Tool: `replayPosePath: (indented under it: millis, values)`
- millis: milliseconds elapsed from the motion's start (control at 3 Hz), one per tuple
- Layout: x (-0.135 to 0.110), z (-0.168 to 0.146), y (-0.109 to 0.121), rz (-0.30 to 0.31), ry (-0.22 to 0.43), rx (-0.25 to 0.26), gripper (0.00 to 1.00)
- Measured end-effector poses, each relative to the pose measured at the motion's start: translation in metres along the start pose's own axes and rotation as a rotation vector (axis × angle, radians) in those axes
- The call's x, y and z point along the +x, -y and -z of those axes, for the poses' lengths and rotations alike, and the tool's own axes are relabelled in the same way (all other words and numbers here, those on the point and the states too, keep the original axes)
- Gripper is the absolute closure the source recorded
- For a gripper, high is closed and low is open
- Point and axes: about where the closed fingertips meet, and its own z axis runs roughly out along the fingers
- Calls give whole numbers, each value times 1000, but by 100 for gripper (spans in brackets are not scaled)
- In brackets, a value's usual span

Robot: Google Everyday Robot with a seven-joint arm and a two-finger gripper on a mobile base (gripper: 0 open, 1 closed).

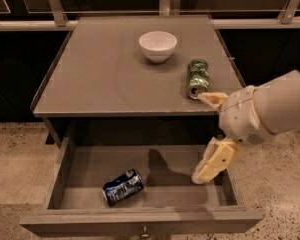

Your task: Pick pepsi can from top drawer and place on counter

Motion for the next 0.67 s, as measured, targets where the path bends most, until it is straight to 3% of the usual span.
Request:
replayPosePath:
  millis: [333, 667]
  values:
    - [-17, -3, -2, -15, 64, 3, 0]
    - [-13, -6, -9, -8, 63, 6, 0]
